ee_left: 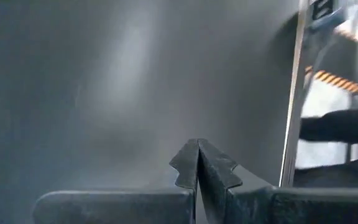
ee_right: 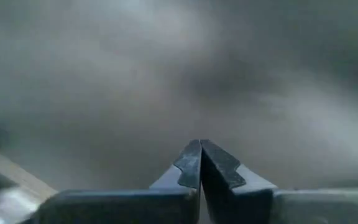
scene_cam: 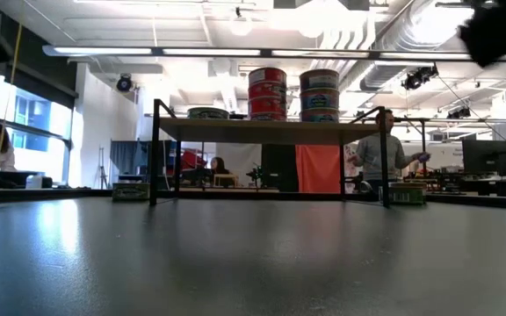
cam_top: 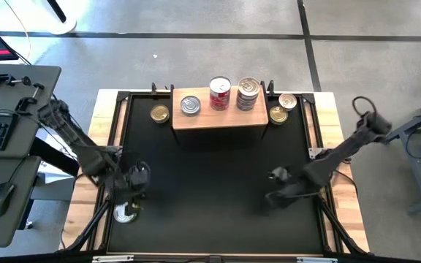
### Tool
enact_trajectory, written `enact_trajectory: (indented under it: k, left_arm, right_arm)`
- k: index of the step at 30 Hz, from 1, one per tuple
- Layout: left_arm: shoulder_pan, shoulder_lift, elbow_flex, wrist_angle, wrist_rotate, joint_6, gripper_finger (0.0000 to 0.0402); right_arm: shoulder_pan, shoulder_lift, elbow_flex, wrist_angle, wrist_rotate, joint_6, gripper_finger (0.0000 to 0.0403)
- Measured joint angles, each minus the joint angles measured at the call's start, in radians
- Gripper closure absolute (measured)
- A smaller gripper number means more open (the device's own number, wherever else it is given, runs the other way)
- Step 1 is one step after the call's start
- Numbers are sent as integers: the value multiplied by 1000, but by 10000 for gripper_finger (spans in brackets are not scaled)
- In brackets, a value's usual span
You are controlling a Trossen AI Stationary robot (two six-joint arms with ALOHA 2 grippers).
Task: Stack canned seafood by type on shelf
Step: Stack the green tuna can on top of the green tuna can on the shelf
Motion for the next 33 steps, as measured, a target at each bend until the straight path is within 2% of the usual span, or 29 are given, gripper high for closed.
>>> enact_trajectory:
  k: [4,6,8,14,20,27,33]
  left_arm:
    - [-81,141,82,-107,56,-173,402]
    - [-111,195,90,-133,113,-233,402]
    - [-136,234,84,-138,154,-276,402]
    - [-146,282,6,-117,254,-397,402]
    - [-145,285,-55,-106,361,-449,402]
    - [-125,300,-79,-21,353,-422,402]
    - [-26,374,-76,129,290,-295,401]
  right_arm:
    - [102,-154,-228,309,65,160,403]
    - [124,-172,-272,423,121,169,403]
    - [127,-167,-273,458,171,147,403]
    - [111,-158,-163,351,334,32,403]
    - [83,-159,-78,265,409,-63,403]
    - [62,-159,-34,264,451,-147,403]
    - [70,-159,55,265,541,-288,403]
